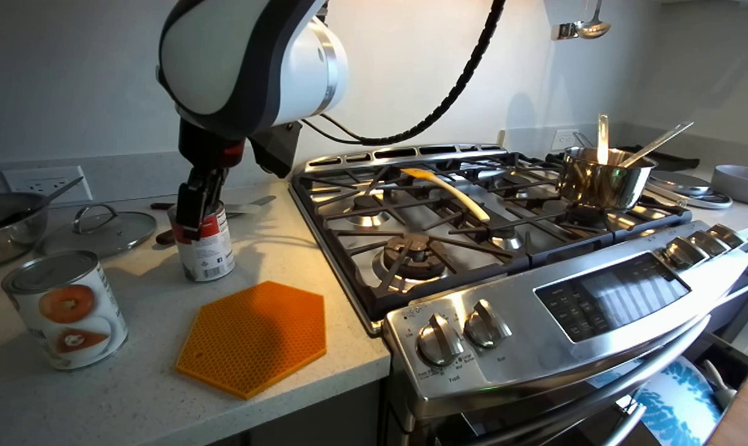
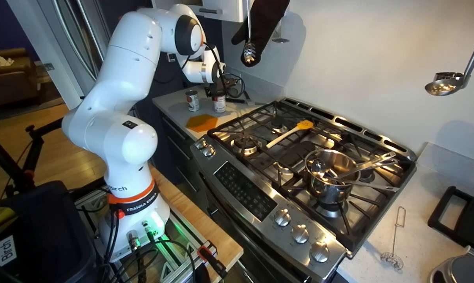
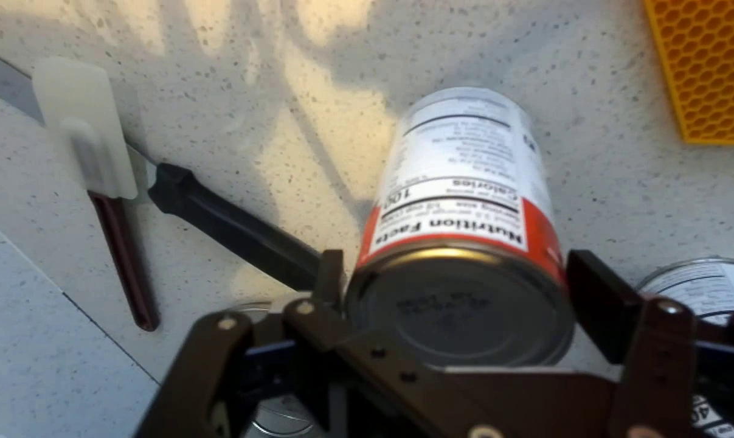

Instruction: Put the orange coaster on the left side of the counter

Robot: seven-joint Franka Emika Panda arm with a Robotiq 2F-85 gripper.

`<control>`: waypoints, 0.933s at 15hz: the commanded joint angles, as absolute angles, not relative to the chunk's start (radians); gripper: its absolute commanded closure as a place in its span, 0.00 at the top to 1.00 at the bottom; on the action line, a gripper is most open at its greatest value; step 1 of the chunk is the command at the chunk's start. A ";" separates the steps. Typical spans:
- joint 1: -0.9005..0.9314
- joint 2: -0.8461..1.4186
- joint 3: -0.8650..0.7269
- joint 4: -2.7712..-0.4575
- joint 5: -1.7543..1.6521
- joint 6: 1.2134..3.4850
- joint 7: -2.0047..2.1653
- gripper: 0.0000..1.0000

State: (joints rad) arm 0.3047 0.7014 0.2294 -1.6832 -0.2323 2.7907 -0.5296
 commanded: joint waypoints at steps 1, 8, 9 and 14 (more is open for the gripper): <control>0.325 0.744 0.202 -1.633 -0.287 2.801 -0.468 1.00; 0.296 0.585 0.184 -1.776 -0.257 2.714 -0.334 1.00; 0.282 0.552 0.187 -1.810 -0.248 2.681 -0.323 1.00; 0.271 0.405 0.094 -1.961 -0.296 2.589 -0.207 1.00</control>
State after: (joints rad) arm 0.2788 0.5225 0.1351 -1.8248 -0.2632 2.6383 -0.2905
